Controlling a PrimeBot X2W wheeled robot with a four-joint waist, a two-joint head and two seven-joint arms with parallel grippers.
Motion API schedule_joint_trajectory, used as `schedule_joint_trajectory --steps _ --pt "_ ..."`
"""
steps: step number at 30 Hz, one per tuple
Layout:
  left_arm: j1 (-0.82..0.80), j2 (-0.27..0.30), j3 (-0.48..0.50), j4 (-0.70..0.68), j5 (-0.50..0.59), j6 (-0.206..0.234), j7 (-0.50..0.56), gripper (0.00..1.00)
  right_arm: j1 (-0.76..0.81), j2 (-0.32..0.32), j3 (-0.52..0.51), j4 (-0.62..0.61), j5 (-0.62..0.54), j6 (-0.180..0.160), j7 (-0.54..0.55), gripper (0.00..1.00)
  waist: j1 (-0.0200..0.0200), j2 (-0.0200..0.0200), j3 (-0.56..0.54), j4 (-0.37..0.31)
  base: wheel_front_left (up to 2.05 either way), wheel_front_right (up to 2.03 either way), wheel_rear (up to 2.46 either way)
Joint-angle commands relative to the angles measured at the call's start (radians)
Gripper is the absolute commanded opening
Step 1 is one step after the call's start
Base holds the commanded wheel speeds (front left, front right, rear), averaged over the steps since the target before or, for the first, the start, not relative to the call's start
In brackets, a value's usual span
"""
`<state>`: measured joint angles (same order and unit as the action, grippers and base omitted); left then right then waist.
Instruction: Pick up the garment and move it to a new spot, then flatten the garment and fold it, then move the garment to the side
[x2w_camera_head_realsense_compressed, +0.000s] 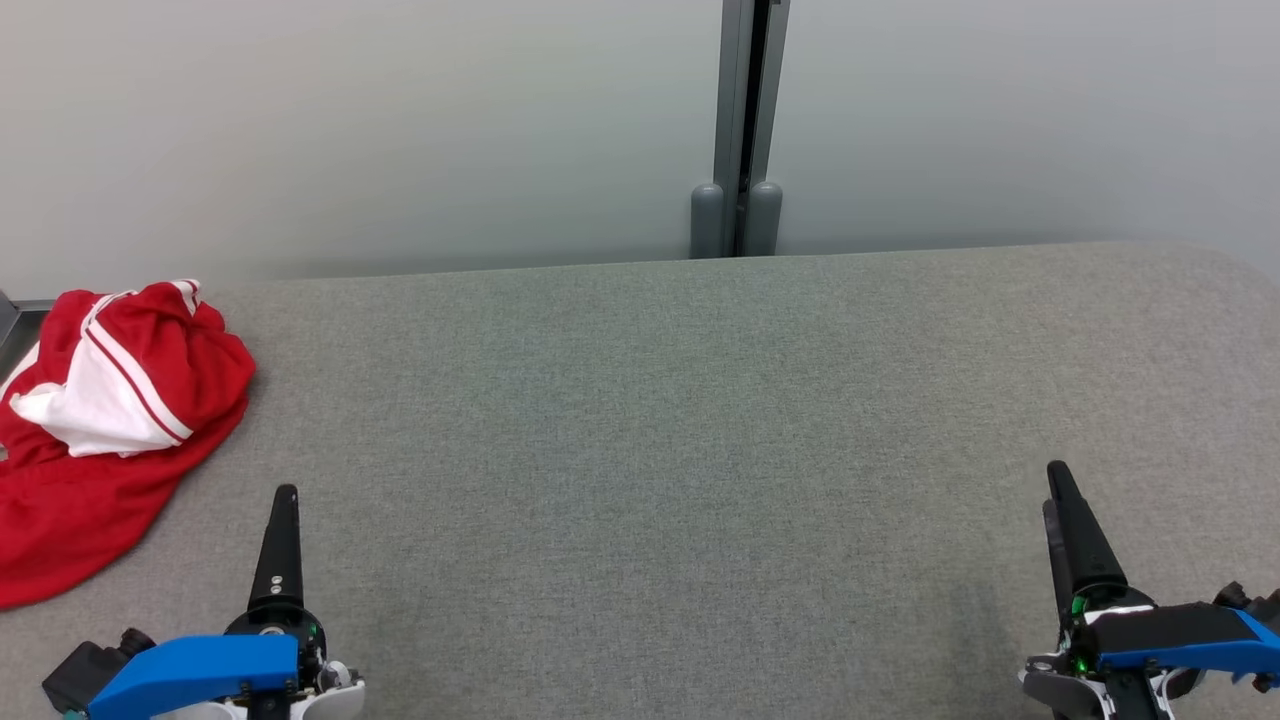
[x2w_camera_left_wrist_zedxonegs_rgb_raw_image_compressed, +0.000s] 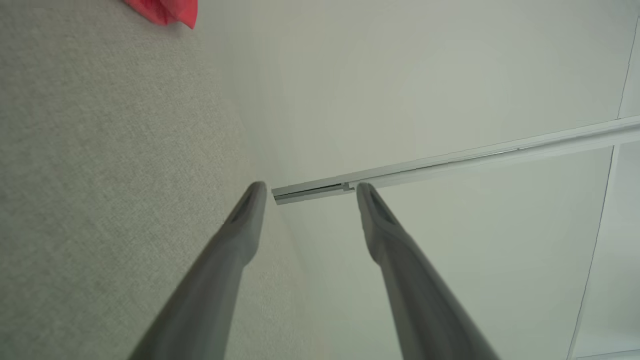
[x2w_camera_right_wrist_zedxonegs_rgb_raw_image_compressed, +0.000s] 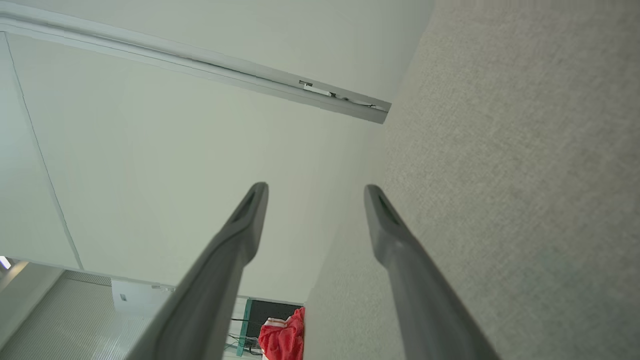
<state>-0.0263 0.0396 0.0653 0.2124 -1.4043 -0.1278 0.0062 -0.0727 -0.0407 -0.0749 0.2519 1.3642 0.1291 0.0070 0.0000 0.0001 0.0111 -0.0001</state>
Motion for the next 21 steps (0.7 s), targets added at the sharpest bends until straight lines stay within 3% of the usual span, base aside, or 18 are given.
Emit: schedule_joint_trajectory --steps 1,10,21 --pt "-0.014 0.008 -0.003 -0.033 0.055 0.006 -0.012 1.0 -0.002 -0.006 -0.001 -0.029 -0.054 0.001 -0.012 1.0 0.0 -0.0001 0.001 0.0 0.0 0.0 0.0" --pt "-0.006 0.009 -0.024 -0.082 0.259 0.03 -0.047 1.0 0.009 -0.006 0.014 -0.09 -0.314 0.001 -0.048 1.0 0.0 -0.0001 0.008 0.0 0.0 0.0 0.0" --pt "0.008 0.01 -0.07 -0.102 0.512 0.048 -0.085 1.0 0.02 -0.008 0.034 -0.101 -0.522 0.002 -0.086 1.0 0.0 -0.0001 0.015 0.002 0.0 0.0 0.0"
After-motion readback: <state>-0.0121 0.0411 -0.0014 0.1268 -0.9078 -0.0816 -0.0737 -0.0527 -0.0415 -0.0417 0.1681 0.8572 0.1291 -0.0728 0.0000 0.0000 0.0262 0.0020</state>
